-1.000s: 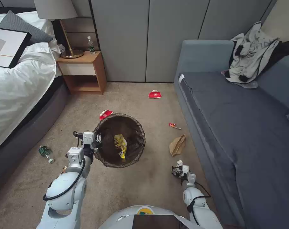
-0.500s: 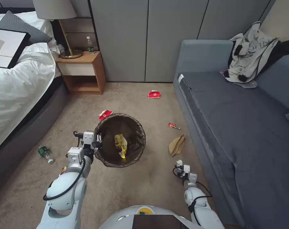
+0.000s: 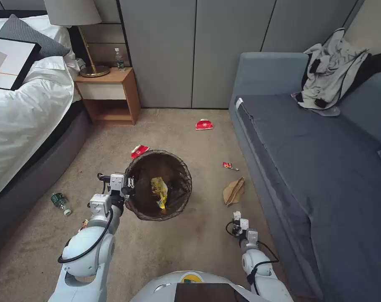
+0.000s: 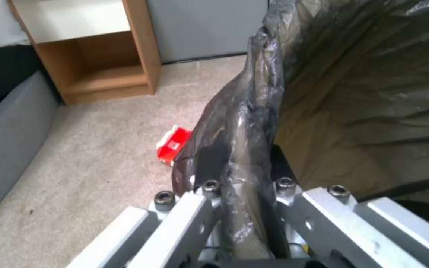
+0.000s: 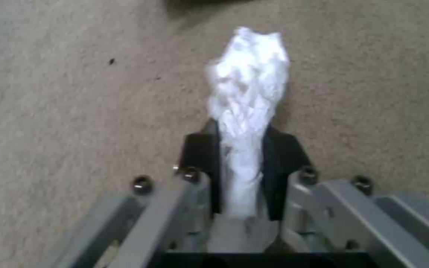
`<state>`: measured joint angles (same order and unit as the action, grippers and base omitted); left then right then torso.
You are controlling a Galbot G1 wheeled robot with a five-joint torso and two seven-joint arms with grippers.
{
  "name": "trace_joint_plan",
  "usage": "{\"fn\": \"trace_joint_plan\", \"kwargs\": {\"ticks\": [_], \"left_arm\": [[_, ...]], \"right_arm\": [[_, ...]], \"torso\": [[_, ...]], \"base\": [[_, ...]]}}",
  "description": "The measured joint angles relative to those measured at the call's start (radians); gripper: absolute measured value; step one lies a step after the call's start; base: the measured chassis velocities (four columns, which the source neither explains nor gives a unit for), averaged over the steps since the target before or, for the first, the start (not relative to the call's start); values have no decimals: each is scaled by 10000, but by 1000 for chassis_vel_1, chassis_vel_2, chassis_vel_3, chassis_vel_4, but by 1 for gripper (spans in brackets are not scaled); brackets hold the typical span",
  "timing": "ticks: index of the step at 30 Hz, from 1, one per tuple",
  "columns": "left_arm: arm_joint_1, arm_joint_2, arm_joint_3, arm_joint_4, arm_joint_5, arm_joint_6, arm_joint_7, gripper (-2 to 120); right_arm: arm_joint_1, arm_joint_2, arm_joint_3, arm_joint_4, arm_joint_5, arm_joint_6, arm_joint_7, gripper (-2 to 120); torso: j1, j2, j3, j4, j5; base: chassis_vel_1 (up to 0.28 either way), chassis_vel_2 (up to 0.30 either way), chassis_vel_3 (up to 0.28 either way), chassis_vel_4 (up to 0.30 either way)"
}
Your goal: Pick up the trash bin, then pick up the garbage from the floor and place it into the trash bin.
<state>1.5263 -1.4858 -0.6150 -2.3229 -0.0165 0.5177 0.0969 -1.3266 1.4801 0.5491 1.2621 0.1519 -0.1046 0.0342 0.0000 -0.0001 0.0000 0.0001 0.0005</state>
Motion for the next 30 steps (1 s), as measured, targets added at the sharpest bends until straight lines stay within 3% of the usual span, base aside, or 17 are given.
{"fn": "trace_joint_plan", "kwargs": {"ticks": [4,8,13,19,27,30], "left_arm": [[-8,8,-2,2,-6,-14,9,3],[-10,11,3,2,-9,-15,11,3],[-1,26,-13,-43,-33,-13,12,3],[6,39,-33,-77,-63,29,6,3],[-28,44,-24,30,-89,91,-28,3],[-41,47,-25,55,-126,127,-40,3]], "right_arm": [[-83,2,-4,218,-260,151,-8,0],[-148,-5,15,434,-405,290,0,0],[-568,-137,149,1672,-686,400,-270,0],[-1167,-185,355,4190,-1053,478,-997,0],[-1755,-374,201,7554,-911,-297,-2024,0],[-1802,-444,80,8219,-704,-584,-2139,0]], "torso": [[0,0,1,-1,0],[0,0,1,-1,-3],[0,0,0,-1,-5],[0,0,0,-2,-4],[0,0,0,-2,-5],[0,0,0,-2,-6]], "base": [[0,0,0,0],[0,0,0,0],[0,0,0,0],[0,0,0,0],[0,0,0,0],[0,0,0,0]]}}
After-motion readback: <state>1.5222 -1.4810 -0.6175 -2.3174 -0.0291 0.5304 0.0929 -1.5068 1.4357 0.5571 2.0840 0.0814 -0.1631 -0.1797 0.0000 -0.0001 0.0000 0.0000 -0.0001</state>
